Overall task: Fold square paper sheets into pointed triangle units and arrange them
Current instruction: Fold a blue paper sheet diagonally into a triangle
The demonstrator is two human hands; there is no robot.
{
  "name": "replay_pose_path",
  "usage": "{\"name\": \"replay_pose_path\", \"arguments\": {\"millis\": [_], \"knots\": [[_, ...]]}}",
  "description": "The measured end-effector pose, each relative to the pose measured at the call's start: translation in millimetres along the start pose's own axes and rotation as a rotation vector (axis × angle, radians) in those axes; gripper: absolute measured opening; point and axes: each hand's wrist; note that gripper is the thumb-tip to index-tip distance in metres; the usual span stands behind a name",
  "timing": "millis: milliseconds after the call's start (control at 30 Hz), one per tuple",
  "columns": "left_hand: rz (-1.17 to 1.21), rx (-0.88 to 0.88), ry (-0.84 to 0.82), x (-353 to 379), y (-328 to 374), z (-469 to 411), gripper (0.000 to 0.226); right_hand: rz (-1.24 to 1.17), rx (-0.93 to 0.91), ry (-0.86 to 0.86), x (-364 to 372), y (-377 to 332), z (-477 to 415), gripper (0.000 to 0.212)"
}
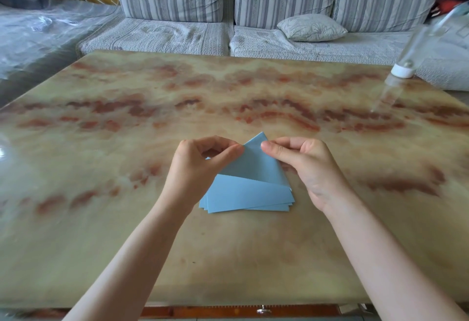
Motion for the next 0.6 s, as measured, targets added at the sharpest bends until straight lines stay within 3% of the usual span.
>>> {"name": "replay_pose_path", "arguments": {"millis": [267,600], "knots": [[-0.037,-0.019,-0.095,1.4,2.5,-2.4,0.004,0.069,-0.039,0.029,8.8,1.7,2.0,0.006],[-0.135,0.113,0.057,8.0,2.9,-3.3,0.013,0.154,-0.059,-0.042,21.4,3.0,8.5,0.01]]}}
Point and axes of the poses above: each hand's wrist, its own z-axis away from the middle knuckle, its own x-axis out of the palm, y = z × x, and after that the axes turned 7 degrees about -x, right-handed
